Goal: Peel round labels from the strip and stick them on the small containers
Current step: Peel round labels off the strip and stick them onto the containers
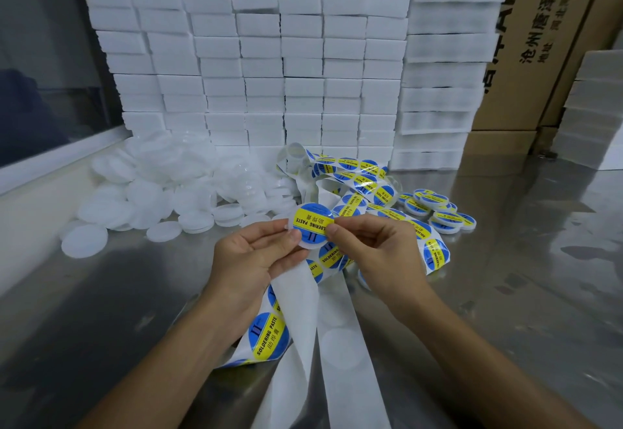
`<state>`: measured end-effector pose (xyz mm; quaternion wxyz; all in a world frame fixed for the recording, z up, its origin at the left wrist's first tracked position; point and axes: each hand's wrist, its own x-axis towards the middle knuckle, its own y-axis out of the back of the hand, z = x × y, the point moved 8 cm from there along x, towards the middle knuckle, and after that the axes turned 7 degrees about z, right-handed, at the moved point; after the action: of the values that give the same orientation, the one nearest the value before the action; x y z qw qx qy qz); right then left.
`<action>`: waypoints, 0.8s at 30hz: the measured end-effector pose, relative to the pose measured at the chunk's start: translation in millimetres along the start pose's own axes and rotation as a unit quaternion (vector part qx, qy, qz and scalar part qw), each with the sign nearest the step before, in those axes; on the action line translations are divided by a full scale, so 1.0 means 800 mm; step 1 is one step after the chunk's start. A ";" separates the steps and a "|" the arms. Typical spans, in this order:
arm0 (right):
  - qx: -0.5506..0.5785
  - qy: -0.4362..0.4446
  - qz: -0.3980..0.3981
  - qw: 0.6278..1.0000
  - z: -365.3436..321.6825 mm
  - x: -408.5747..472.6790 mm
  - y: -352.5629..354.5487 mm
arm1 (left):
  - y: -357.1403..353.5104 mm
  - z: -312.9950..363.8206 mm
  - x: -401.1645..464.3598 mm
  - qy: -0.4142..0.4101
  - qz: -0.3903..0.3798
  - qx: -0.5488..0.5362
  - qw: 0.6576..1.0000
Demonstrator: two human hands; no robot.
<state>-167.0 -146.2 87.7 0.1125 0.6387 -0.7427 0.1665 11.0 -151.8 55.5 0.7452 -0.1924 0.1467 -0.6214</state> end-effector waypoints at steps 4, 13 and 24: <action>-0.009 0.000 -0.007 1.000 0.000 0.000 -0.002 | 0.001 0.001 0.000 -0.009 0.002 0.007 1.000; -0.039 0.008 0.000 0.999 -0.001 0.001 0.000 | -0.001 0.009 -0.006 -0.035 0.011 0.044 0.998; -0.110 0.003 0.053 0.993 -0.002 0.010 0.016 | -0.035 0.043 -0.004 -0.182 -0.029 0.211 0.960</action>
<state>-181.1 -151.5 90.6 0.1753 0.5817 -0.7890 0.0917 1.5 -149.3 98.8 0.7648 -0.1449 -0.1312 -0.6140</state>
